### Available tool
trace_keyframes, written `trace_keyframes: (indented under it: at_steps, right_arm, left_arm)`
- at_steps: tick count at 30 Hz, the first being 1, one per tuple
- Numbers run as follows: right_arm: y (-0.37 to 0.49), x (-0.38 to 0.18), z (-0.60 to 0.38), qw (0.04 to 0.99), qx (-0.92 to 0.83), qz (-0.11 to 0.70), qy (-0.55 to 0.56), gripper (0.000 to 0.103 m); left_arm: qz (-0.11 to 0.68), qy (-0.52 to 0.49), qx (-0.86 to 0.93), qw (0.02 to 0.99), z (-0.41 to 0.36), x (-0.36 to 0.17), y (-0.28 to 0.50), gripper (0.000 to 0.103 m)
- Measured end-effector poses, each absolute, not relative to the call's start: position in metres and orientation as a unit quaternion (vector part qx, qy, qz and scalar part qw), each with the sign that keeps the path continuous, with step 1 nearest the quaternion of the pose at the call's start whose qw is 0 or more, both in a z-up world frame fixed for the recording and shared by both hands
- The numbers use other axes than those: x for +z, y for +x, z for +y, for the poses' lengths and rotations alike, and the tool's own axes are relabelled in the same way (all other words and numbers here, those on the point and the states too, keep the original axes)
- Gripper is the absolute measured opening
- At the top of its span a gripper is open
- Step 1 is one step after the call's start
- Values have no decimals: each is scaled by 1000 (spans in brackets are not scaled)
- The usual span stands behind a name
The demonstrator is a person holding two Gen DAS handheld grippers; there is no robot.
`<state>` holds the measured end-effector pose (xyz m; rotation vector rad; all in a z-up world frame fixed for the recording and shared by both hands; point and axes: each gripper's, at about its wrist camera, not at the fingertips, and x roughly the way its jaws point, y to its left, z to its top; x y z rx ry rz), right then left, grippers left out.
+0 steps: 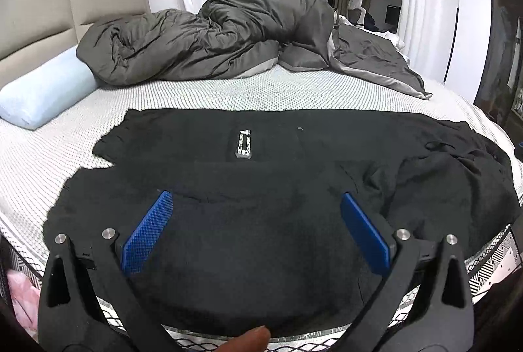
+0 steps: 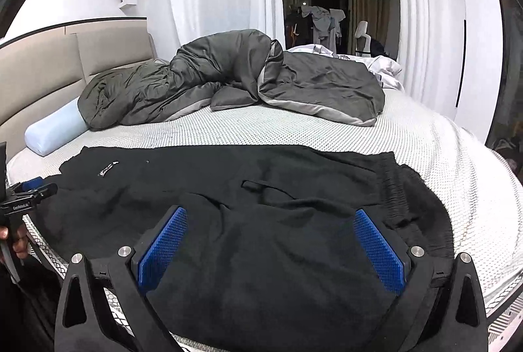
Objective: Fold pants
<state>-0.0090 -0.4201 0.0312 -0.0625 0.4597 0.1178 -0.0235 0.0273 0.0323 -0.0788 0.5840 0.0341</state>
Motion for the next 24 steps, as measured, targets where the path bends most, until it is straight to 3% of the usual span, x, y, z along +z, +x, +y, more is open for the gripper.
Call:
trace_keyframes:
  at_steps: [10, 24]
  right_arm:
    - [-10, 54, -432, 973, 25, 223, -47, 103]
    - [-31, 51, -482, 966, -54, 252, -6, 103]
  left_arm:
    - [281, -55, 24, 958, 50, 60, -37, 102]
    - [311, -128, 45, 941, 130, 31, -30, 102]
